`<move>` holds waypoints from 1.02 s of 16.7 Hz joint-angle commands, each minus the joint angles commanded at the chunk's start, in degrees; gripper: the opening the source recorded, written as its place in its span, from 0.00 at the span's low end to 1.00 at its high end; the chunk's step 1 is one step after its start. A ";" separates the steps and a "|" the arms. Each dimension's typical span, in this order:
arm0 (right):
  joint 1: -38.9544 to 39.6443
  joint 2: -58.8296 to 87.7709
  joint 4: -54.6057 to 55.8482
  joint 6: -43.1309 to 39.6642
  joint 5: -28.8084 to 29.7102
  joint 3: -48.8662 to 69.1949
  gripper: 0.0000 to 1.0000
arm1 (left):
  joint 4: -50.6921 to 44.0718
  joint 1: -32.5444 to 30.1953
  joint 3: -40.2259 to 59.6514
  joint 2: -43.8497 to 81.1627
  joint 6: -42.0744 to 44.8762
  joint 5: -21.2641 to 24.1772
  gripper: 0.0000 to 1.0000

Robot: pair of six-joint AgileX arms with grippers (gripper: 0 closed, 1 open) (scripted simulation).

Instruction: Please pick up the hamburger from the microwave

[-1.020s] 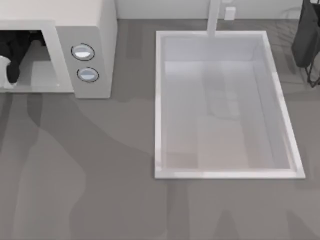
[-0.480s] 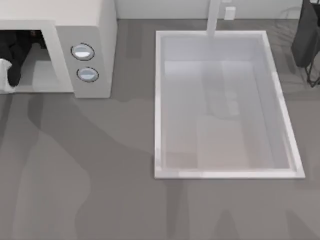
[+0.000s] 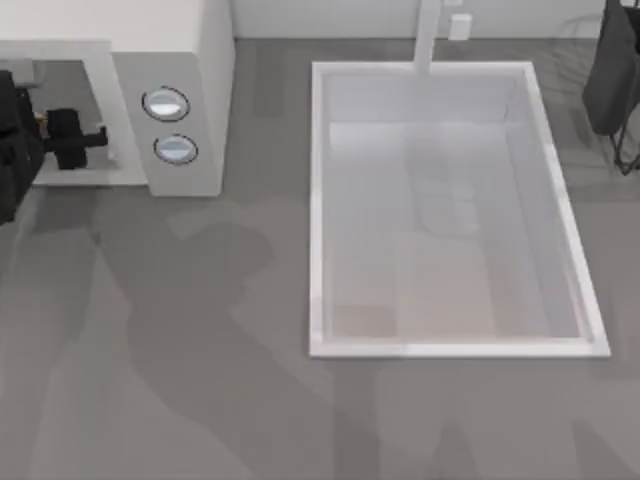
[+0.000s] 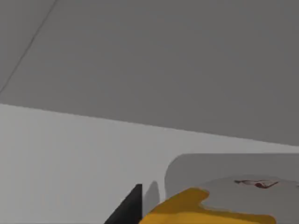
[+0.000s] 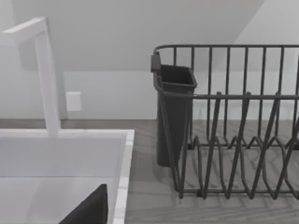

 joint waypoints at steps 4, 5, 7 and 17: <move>0.00 0.00 0.00 0.00 0.00 0.00 1.00 | -4.38 -4.99 -17.16 -20.27 -1.62 -4.86 0.00; 0.00 0.00 0.00 0.00 0.00 0.00 1.00 | -5.32 -6.06 -20.71 -24.06 -1.97 -5.89 0.00; 0.00 0.00 0.00 0.00 0.00 0.00 1.00 | -6.86 -7.80 -26.24 -29.72 -2.53 -7.58 0.00; 0.00 0.00 0.00 0.00 0.00 0.00 1.00 | -5.80 -8.75 -30.60 -30.95 -2.87 -8.96 0.00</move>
